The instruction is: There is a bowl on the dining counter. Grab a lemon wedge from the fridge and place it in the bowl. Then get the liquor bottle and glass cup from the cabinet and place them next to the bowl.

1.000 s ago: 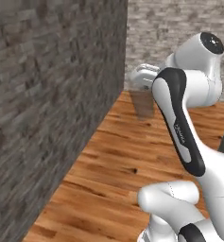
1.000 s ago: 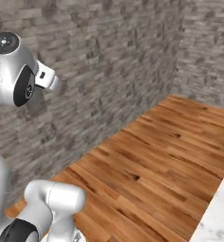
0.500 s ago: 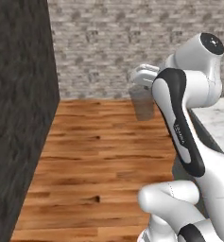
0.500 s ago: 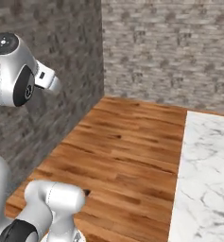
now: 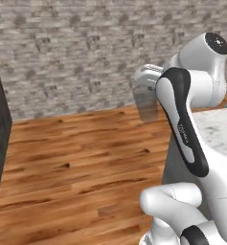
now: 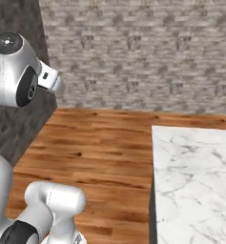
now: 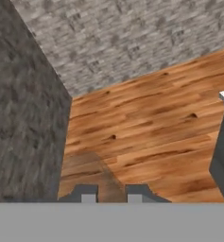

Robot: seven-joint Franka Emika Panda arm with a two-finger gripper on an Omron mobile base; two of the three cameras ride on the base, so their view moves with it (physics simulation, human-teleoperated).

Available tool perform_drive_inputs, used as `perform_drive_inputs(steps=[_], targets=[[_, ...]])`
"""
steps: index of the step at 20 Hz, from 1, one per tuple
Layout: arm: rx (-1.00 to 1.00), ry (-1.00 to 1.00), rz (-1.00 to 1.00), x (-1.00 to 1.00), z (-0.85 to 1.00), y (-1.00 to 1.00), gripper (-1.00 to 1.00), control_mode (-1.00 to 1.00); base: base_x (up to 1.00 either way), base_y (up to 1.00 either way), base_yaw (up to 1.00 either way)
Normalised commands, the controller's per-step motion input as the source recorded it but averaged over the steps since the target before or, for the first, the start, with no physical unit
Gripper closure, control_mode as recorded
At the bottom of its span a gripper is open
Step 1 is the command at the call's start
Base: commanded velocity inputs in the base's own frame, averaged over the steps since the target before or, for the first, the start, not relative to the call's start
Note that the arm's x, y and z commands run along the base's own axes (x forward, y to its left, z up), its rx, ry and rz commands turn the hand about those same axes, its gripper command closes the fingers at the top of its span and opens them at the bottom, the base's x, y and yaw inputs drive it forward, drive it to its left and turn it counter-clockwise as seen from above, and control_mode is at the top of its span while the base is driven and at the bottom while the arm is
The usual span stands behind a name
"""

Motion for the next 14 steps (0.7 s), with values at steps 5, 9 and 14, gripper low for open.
perform_drive_inputs(steps=[5,9,14], targets=[[0.0,0.0,0.0,0.0,0.0,0.0,1.0,1.0,1.0,0.07,-0.4],[0.0,0.0,0.0,0.0,0.0,0.0,1.0,1.0,1.0,0.09,-0.39],[0.0,0.0,0.0,0.0,0.0,0.0,1.0,1.0,1.0,0.09,-0.42]])
